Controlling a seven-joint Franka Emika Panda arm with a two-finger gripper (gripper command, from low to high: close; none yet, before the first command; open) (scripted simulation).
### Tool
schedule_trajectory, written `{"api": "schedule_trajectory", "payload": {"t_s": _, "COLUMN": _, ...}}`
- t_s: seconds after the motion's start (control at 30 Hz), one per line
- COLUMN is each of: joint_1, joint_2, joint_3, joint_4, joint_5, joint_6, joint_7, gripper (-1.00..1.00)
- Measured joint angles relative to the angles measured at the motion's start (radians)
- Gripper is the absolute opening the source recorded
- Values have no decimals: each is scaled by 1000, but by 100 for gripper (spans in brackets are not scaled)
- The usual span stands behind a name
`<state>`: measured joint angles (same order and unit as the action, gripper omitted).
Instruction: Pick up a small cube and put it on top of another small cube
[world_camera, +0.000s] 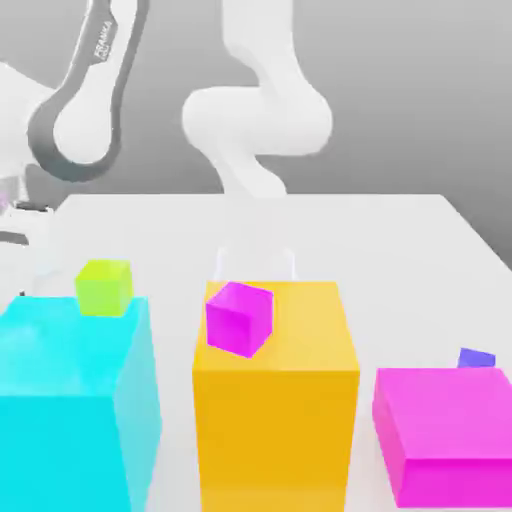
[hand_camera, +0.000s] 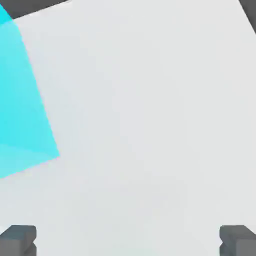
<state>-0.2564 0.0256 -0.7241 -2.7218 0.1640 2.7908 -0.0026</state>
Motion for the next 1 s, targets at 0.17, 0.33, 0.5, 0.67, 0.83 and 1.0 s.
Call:
{"api": "schedule_trajectory", "payload": {"t_s": 0.17, "joint_1": -28, "joint_2": 98, "joint_3": 83, "joint_4": -38, "joint_5": 92, "joint_6": 70, "joint_7": -167, "gripper": 0}}
{"api": "schedule_trajectory", "payload": {"t_s": 0.33, "joint_1": -148, "joint_2": 202, "joint_3": 248, "joint_4": -8, "joint_5": 284, "joint_6": 133, "joint_7": -315, "gripper": 0}}
{"api": "schedule_trajectory", "payload": {"t_s": 0.5, "joint_1": -295, "joint_2": 298, "joint_3": 432, "joint_4": 20, "joint_5": 452, "joint_6": 196, "joint_7": -442, "gripper": -100}}
{"api": "schedule_trajectory", "payload": {"t_s": 0.67, "joint_1": -295, "joint_2": 298, "joint_3": 432, "joint_4": 21, "joint_5": 451, "joint_6": 193, "joint_7": -441, "gripper": -100}}
{"api": "schedule_trajectory", "payload": {"t_s": 0.83, "joint_1": -230, "joint_2": 252, "joint_3": 348, "joint_4": 7, "joint_5": 370, "joint_6": 164, "joint_7": -380, "gripper": -100}}
{"api": "schedule_trajectory", "payload": {"t_s": 1.0, "joint_1": -107, "joint_2": 150, "joint_3": 182, "joint_4": -25, "joint_5": 179, "joint_6": 102, "joint_7": -237, "gripper": -100}}
